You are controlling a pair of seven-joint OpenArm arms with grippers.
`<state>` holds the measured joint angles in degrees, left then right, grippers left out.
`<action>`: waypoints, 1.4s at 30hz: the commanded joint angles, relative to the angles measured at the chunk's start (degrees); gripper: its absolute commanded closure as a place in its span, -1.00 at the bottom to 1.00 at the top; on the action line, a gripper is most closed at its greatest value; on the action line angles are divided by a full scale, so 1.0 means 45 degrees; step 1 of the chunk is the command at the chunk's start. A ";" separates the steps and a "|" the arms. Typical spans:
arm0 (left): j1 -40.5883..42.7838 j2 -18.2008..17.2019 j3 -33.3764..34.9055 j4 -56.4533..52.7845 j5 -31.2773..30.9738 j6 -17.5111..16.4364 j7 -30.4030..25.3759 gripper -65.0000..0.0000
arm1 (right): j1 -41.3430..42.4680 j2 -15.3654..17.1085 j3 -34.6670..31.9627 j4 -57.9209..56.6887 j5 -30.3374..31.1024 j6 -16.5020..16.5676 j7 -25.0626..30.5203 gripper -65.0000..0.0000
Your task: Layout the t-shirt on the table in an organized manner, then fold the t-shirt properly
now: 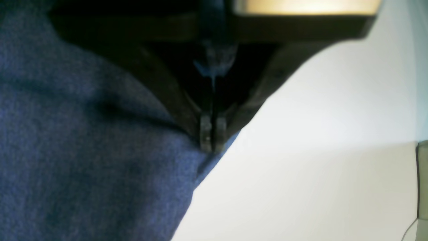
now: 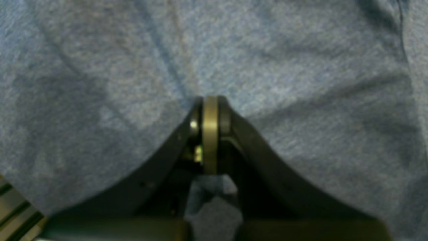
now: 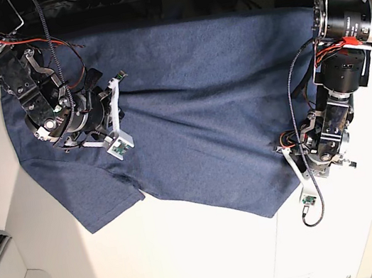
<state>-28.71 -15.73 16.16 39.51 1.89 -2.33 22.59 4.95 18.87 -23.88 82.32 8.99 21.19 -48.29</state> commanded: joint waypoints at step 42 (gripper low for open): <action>-0.0316 -0.0102 -0.0024 0.0102 0.0117 -0.0403 0.0073 1.00 | 0.0087 0.0073 0.0029 0.0010 -0.0185 -0.0097 -0.0359 1.00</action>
<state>-28.73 -15.75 16.16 39.51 2.37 -3.68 22.65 4.95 18.90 -23.86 82.32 8.99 21.19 -48.29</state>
